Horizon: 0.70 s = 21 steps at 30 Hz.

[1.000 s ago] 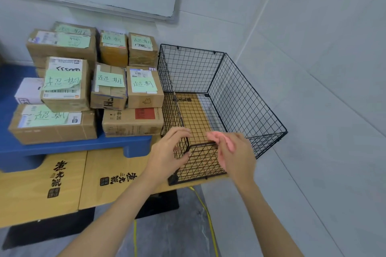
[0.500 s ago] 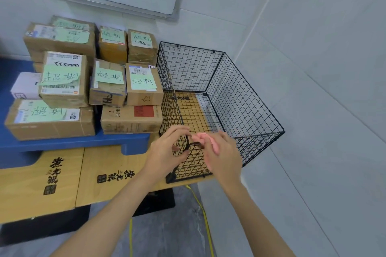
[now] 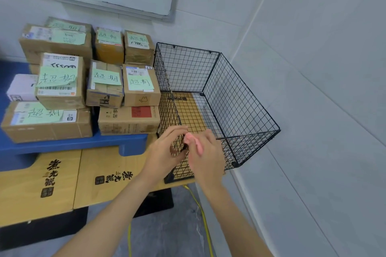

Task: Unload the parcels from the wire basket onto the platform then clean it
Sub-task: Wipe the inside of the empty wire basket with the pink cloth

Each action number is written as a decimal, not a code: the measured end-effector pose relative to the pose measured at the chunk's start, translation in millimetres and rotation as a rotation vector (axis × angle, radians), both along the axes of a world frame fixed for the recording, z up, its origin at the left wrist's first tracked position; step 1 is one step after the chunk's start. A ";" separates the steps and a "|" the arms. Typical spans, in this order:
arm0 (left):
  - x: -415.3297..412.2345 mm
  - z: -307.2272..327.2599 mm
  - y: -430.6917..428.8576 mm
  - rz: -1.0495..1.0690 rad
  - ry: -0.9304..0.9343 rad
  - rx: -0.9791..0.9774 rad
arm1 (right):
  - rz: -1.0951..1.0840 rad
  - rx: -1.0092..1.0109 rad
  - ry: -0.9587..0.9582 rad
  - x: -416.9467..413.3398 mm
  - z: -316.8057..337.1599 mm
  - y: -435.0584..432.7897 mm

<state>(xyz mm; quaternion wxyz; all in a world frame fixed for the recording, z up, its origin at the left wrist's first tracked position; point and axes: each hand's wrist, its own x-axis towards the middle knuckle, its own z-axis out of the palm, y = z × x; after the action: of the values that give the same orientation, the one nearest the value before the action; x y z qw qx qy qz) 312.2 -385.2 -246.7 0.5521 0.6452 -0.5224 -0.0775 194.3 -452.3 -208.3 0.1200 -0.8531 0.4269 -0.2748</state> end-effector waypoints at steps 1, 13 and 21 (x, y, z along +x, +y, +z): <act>1.2 0.7 0.5 -0.006 -0.010 0.006 | 0.025 -0.018 0.003 -2.8 2.1 -1.0; 0.9 5.9 1.0 -0.023 0.048 0.014 | -0.070 -0.024 0.031 -20.9 9.3 -33.4; 3.0 5.1 0.3 0.017 -0.021 0.027 | 0.048 -0.103 0.140 -11.1 10.4 -17.7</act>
<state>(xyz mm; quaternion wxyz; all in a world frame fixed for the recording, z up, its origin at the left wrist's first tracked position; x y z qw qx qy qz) 315.2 -384.9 -241.5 0.5384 0.6579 -0.5215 -0.0730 183.2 -470.0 -197.9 0.0526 -0.8852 0.3991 -0.2331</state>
